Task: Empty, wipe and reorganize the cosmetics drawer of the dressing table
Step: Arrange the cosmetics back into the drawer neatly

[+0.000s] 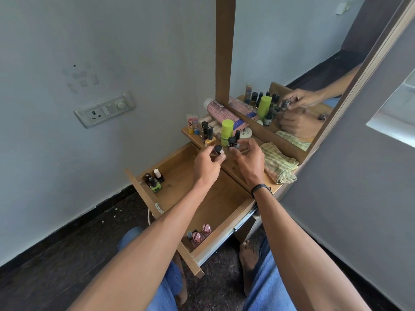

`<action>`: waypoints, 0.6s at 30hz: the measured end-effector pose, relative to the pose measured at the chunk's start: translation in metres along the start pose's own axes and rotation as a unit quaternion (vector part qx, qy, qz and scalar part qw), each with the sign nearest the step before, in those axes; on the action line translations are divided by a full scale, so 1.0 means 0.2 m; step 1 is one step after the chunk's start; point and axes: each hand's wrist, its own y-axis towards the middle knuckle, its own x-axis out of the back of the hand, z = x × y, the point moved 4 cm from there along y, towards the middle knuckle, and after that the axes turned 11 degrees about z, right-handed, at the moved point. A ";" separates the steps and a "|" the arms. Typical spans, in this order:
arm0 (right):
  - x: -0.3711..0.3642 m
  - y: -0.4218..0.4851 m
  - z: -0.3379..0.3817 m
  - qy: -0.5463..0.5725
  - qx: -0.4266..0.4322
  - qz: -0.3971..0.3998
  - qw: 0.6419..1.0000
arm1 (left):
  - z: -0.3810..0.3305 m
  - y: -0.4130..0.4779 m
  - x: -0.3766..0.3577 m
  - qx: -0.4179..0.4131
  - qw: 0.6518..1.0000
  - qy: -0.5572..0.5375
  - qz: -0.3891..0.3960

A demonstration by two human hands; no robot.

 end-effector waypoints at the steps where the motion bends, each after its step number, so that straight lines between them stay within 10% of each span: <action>1: 0.00 0.00 0.00 -0.002 -0.001 0.000 1.000 | 0.01 -0.01 0.01 -0.009 1.000 -0.002 -0.006; 18: -0.03 0.01 0.01 -0.063 -0.022 0.028 0.997 | 0.22 -0.21 0.23 0.007 0.999 -0.011 -0.033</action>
